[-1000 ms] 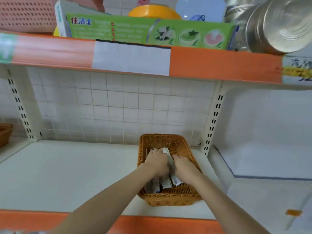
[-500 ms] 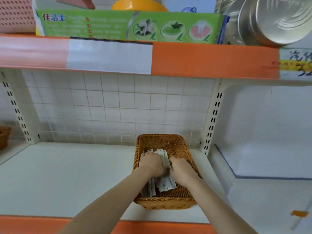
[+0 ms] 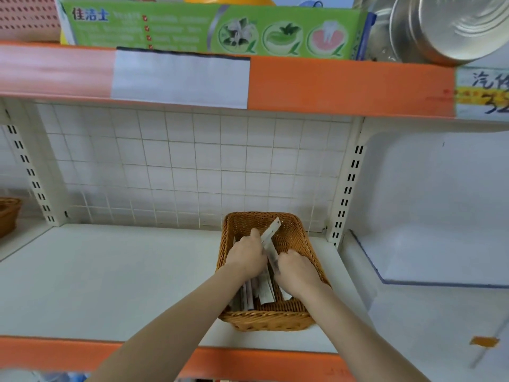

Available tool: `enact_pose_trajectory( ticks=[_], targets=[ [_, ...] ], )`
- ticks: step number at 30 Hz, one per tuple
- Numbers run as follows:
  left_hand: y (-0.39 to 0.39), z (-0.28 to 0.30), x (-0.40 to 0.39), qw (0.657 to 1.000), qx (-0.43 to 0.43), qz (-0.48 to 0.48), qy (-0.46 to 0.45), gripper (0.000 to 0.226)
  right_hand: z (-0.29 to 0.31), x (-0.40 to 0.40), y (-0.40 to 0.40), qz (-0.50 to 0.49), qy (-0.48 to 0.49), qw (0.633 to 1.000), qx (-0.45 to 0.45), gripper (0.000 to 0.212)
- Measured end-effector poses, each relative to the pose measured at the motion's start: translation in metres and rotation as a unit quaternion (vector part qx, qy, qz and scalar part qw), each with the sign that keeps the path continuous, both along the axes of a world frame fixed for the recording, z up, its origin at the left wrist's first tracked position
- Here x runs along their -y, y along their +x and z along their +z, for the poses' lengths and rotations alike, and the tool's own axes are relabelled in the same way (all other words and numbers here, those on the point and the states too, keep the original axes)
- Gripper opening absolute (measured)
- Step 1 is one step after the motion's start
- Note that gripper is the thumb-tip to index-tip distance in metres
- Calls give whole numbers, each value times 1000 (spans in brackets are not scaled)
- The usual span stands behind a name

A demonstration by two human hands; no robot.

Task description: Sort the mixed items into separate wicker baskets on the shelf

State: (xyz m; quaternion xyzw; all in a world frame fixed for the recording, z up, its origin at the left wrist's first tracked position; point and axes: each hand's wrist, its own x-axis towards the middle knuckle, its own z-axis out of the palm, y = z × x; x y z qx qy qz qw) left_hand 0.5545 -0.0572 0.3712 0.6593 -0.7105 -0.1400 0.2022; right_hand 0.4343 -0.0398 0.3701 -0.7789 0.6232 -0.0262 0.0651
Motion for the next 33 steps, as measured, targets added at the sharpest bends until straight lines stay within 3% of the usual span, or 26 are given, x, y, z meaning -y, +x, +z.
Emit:
enact_pose_trajectory(
  ticks=[12,16,23,33],
  targets=[
    [10,23,-30,997,-34,38,-49,6,15,-10,-2,19,-152,988,26,29],
    [34,28,-50,995,-21,89,-37,16,33,-22,18,35,-108,988,104,32],
    [99,31,-89,988,4,154,-21,4,46,-54,90,80,-24,980,178,33],
    [253,21,-176,982,36,183,-5,8,32,-123,235,94,41,978,183,26]
  ],
)
